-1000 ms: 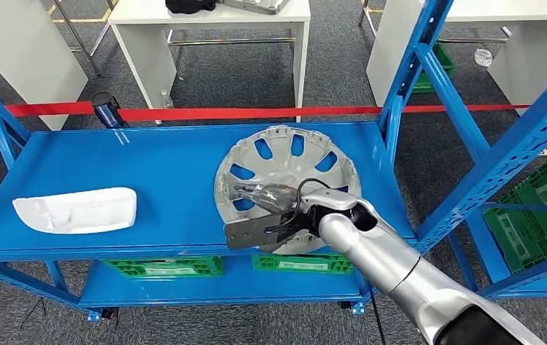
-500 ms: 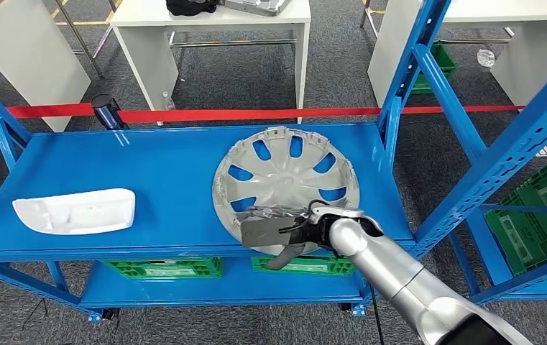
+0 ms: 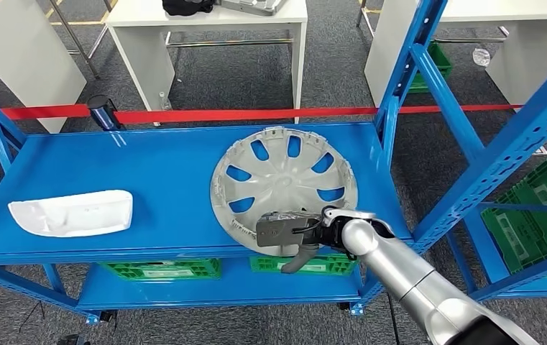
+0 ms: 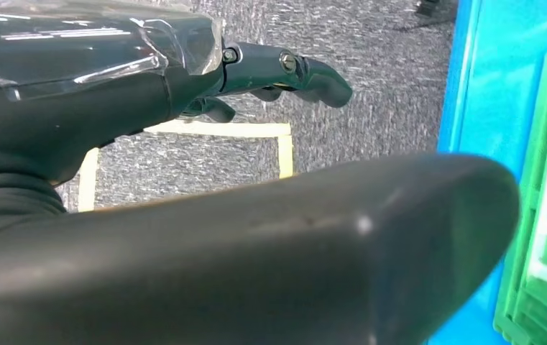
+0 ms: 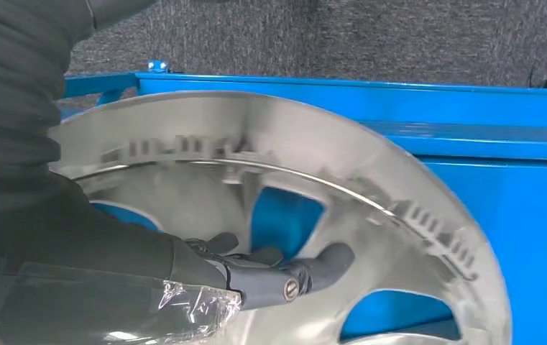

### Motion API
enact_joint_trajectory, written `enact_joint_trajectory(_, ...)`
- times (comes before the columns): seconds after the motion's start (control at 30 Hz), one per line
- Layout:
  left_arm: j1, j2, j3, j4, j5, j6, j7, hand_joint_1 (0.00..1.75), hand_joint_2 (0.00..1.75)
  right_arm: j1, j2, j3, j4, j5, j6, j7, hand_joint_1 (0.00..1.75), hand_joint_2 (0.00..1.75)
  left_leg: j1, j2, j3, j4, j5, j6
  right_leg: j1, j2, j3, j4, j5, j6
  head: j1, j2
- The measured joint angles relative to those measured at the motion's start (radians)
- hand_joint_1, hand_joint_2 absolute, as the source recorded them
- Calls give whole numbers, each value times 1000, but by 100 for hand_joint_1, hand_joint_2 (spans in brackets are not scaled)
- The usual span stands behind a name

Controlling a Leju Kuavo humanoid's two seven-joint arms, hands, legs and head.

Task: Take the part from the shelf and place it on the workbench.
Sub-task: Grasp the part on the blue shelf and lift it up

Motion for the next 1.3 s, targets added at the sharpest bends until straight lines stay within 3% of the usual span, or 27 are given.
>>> enact_joint_trajectory(0.07, -1, 0, -2, 3, 0, 0, 0, 0, 0, -1, -4, -1, 0, 0, 0, 0, 0, 175, 5, 1, 11, -15, 10, 9, 0, -1, -21, 40, -21, 4, 1, 0)
enact_joint_trajectory(0.17, -1, 0, -8, 8, 5, 2, 1, 0, 0, 4, -13, 2, 1, 8, -1, 0, 0, 175, 6, 1, 15, -20, 15, 14, -4, -2, -114, 229, -94, 2, 3, 0)
enact_joint_trajectory(0.2, 0, 0, -9, 9, 10, 3, 3, 0, 0, 8, -16, 4, 0, 14, -2, 0, 0, 175, 6, 0, 15, -19, 14, 14, -6, -2, -139, 277, -106, 5, 3, 0)
enact_joint_trajectory(0.23, 1, 0, -11, 9, 15, 3, 7, 0, 0, 12, -19, 7, -3, 24, -6, -1, 0, 175, 7, 0, 15, -19, 14, 14, -9, -2, -145, 285, -102, 13, 4, 0)
enact_joint_trajectory(0.27, 2, 0, -13, 8, 20, 2, 11, 0, 0, 15, -22, 9, -8, 36, -11, -1, 0, 175, 7, -1, 16, -17, 13, 12, -12, -3, -130, 253, -85, 23, 4, 0)
enact_joint_trajectory(0.33, 3, -2, -17, 4, 28, 0, 21, 0, 0, 22, -26, 14, -22, 67, -24, 2, 0, 175, 7, -4, 15, -8, 7, 4, -18, -7, -62, 115, -35, 39, 4, 0)
enact_joint_trajectory(0.4, 5, -4, -22, -5, 34, -1, 27, 0, 0, 30, -28, 19, -39, 100, -37, 9, 0, 175, 5, -5, 12, 3, -3, -8, -18, -9, -12, 23, -8, 32, 3, 0)
enact_joint_trajectory(0.43, 6, -5, -23, -8, 36, -1, 30, 0, 0, 35, -29, 21, -47, 117, -45, 13, 8, 175, 4, -6, 11, 6, -6, -13, -16, -9, -6, 13, -6, 23, 2, 0)
enact_joint_trajectory(0.5, 7, -8, -26, -15, 38, -1, 34, 0, 0, 44, -30, 26, -65, 160, -62, 22, 85, 175, 8, -5, 9, 9, -9, -21, -15, -8, -4, 12, -3, 8, 2, 0)
enact_joint_trajectory(0.57, 9, -12, -28, -24, 39, 0, 37, 0, 0, 55, -30, 32, -84, 220, -84, 32, 162, 175, 12, -5, -8, 45, -35, -31, -18, -8, -2, 10, -1, -1, 0, 0)
enact_joint_trajectory(0.67, 16, -20, -28, -45, 44, -2, 45, 0, 0, 76, -31, 41, -114, 339, -125, 50, 171, 175, 16, -4, -92, 228, -128, -44, -20, -10, -2, 10, -1, -6, -4, 0)
enact_joint_trajectory(0.7, 20, -24, -28, -54, 47, -5, 50, 0, 0, 83, -31, 42, -127, 383, -136, 57, 171, 175, 17, -4, -118, 284, -147, -45, -19, -10, -3, 10, -1, -6, -4, 0)
enact_joint_trajectory(0.73, 25, -29, -28, -63, 49, -8, 54, 0, 0, 90, -31, 43, -140, 423, -144, 63, 171, 175, 17, -4, -129, 307, -148, -45, -19, -10, -2, 10, -1, -6, -4, 0)
enact_joint_trajectory(0.77, 28, -33, -27, -72, 51, -11, 56, 0, 0, 95, -32, 43, -152, 455, -148, 68, 172, 175, 17, -4, -118, 285, -128, -44, -19, -9, -1, 10, -1, -6, -4, 0)
enact_joint_trajectory(0.87, 32, -41, -27, -97, 52, -16, 60, 0, 0, 104, -32, 42, -183, 512, -156, 79, 172, 175, 14, -4, -14, 80, -39, -32, -17, -8, 1, 10, -1, -3, -4, 0)
enact_joint_trajectory(0.93, 32, -45, -27, -110, 53, -17, 61, 0, 0, 111, -33, 41, -199, 552, -163, 83, 170, 175, 8, -3, 20, 12, -25, -23, -14, -9, 1, 9, 0, 3, -3, 0)
enact_joint_trajectory(1.03, 34, -52, -26, -125, 53, -19, 64, 0, 0, 130, -34, 33, -222, 624, -167, 83, 172, 175, 5, -2, 28, -1, -18, -6, -13, -8, -2, 9, 0, 18, -2, 0)
enact_joint_trajectory(1.1, 35, -57, -26, -133, 53, -20, 64, 0, 0, 139, -34, 26, -231, 647, -167, 82, 171, 175, 10, 1, 38, -15, -7, 6, -11, -8, -19, 41, -19, 18, -1, 0)
enact_joint_trajectory(1.23, 35, -63, -25, -142, 53, -22, 65, 0, 0, 166, -35, 16, -244, 662, -164, 78, 169, 175, 10, 0, 34, -17, -3, 13, -13, -8, -126, 267, -111, 9, 2, 0)
enact_joint_trajectory(1.27, 36, -64, -25, -144, 53, -23, 65, 0, 0, 174, -35, 13, -248, 665, -163, 78, 170, 175, 10, 0, 34, -17, -3, 13, -13, -8, -142, 300, -118, 13, 2, 0)
enact_joint_trajectory(1.3, 36, -65, -25, -144, 52, -25, 65, 0, 0, 179, -35, 9, -251, 669, -161, 76, 169, 175, 9, -1, 34, -17, -4, 12, -14, -8, -138, 291, -109, 20, 2, 0)
